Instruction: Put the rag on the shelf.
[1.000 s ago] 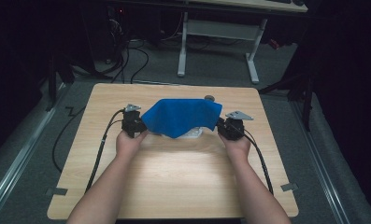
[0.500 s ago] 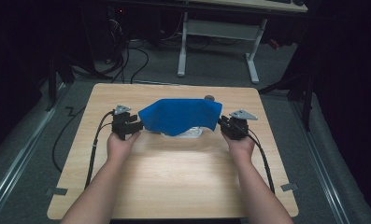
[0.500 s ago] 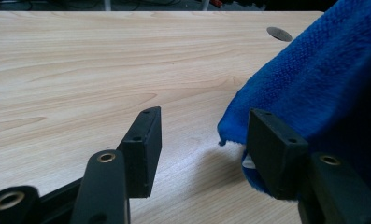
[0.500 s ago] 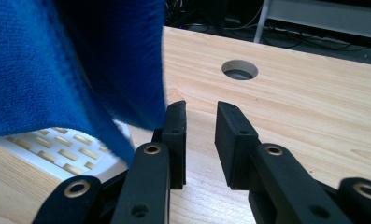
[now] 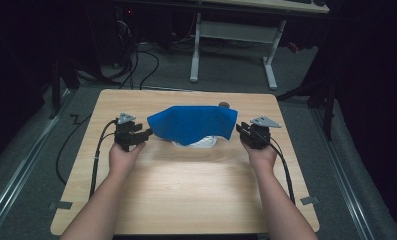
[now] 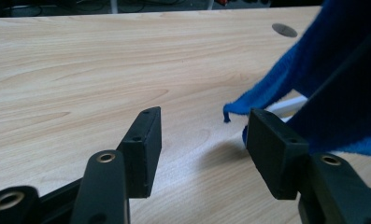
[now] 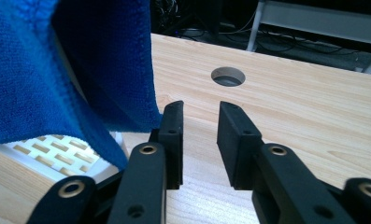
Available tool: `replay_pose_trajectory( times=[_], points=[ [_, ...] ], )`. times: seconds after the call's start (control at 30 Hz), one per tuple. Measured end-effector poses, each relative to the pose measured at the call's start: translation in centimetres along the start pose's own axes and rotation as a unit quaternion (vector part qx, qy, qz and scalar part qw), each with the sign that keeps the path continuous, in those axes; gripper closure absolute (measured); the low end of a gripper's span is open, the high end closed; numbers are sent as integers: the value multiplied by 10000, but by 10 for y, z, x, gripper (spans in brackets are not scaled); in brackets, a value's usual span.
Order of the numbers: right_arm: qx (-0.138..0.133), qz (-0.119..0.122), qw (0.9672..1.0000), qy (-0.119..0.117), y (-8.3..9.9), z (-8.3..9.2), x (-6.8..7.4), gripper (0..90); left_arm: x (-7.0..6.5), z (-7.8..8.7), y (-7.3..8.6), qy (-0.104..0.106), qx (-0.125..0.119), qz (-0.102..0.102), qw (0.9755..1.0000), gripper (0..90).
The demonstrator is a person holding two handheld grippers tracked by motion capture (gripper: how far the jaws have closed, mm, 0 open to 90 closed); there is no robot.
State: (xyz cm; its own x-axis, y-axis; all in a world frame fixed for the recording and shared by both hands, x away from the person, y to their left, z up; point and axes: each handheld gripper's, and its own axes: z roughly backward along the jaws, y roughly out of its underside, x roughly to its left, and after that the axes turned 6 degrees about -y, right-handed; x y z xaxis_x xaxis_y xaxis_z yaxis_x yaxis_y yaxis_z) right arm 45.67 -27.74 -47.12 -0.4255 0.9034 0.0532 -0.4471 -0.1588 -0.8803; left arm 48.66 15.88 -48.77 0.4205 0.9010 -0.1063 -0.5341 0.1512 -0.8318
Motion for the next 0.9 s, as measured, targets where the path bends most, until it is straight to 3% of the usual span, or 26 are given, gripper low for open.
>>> replay_pose_trajectory(
  times=[0.1,0.2,0.4,0.5,0.63,0.7,0.9],
  points=[
    [48,47,10000,-17,1,2,2,684,-2,5,5,27,-30,-34,10000,464],
    [-73,16,10000,21,4,5,4,657,-4,9,9,21,16,-102,9999,463],
    [64,119,9999,-8,9,17,12,575,-11,24,22,96,-26,-189,9998,462],
    [-72,265,9996,11,14,28,21,553,-17,34,31,167,-28,-268,9995,458],
    [100,438,9990,13,22,41,31,523,-24,50,44,292,-39,-251,9993,454],
    [-2,518,9987,-11,28,50,37,518,-28,58,52,362,-64,-258,9990,451],
    [-34,500,9987,-110,47,75,57,528,-41,87,71,548,-110,-375,9977,444]
  ],
)
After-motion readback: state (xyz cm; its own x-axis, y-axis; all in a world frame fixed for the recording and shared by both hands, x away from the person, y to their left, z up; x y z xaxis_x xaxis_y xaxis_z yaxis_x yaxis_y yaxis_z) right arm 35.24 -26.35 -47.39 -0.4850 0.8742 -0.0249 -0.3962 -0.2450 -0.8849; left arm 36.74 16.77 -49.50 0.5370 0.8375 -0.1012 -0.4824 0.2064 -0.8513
